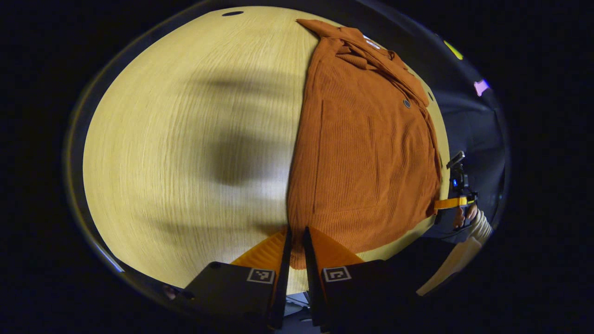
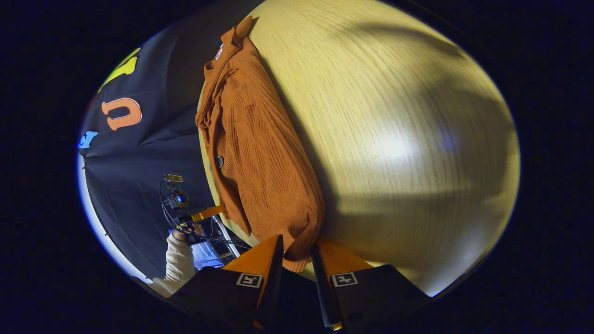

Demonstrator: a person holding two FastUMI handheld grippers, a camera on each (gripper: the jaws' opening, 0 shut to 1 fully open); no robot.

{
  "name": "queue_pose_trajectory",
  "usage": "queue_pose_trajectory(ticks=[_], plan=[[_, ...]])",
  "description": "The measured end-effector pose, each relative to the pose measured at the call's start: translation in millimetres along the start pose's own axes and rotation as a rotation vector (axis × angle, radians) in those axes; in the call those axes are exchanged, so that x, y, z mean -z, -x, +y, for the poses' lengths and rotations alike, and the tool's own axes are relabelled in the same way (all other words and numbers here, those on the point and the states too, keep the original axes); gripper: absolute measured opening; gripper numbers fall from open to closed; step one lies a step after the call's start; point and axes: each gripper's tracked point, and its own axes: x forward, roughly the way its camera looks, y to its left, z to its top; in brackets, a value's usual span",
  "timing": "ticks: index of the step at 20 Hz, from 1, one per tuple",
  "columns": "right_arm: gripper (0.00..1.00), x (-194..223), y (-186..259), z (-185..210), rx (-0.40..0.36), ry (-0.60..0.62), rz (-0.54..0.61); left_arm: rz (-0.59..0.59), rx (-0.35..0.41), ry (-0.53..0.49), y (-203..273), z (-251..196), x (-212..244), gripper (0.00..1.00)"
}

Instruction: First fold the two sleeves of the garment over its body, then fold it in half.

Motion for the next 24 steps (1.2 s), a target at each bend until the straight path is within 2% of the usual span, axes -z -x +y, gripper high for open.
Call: queue_pose_trajectory(ticks=[2,3,4,5,7,8,9,12,15,16,17,18,24], plan=[[0.39,2,-5,2,-0.001,0.049,-0.01,-0.005,-0.03,-0.029,-1,-2,0,0.19],[0.34,2,-5,3,-0.005,0.067,-0.013,-0.008,-0.043,-0.037,-1,-4,-1,0.17],[0.34,0,-8,1,0.001,0.073,-0.021,-0.007,-0.056,-0.04,-4,-4,-1,0.1],[0.31,-3,-10,0,0.005,0.071,-0.03,-0.008,-0.071,-0.039,-6,-4,-2,0.08],[0.16,-4,-10,0,0.004,0.092,-0.044,-0.014,-0.097,-0.073,-10,-6,0,0.05],[0.14,-4,-15,-1,0.007,0.115,-0.048,-0.024,-0.114,-0.093,-8,-8,-1,0.03],[0.08,-5,-14,-1,0.016,0.134,-0.052,-0.029,-0.133,-0.11,-9,-9,-2,0.03],[0.05,-7,-15,3,0.021,0.162,-0.064,-0.04,-0.174,-0.129,-10,-9,-5,0.03],[0.05,-8,-16,3,0.038,0.139,-0.071,-0.04,-0.171,-0.088,-8,-12,-7,0.03],[0.05,-11,-14,2,0.058,0.121,-0.08,-0.052,-0.167,-0.081,-9,-11,-7,0.03],[0.01,-10,-11,0,0.089,0.135,-0.093,-0.064,-0.17,-0.079,-10,-11,-7,0.06],[0.01,-7,-7,-1,0.112,0.168,-0.098,-0.08,-0.175,-0.082,-9,-12,-7,0.07],[0.01,-7,27,47,0.037,0.228,-0.125,-0.129,-0.146,-0.069,10,-27,-6,0.03]])
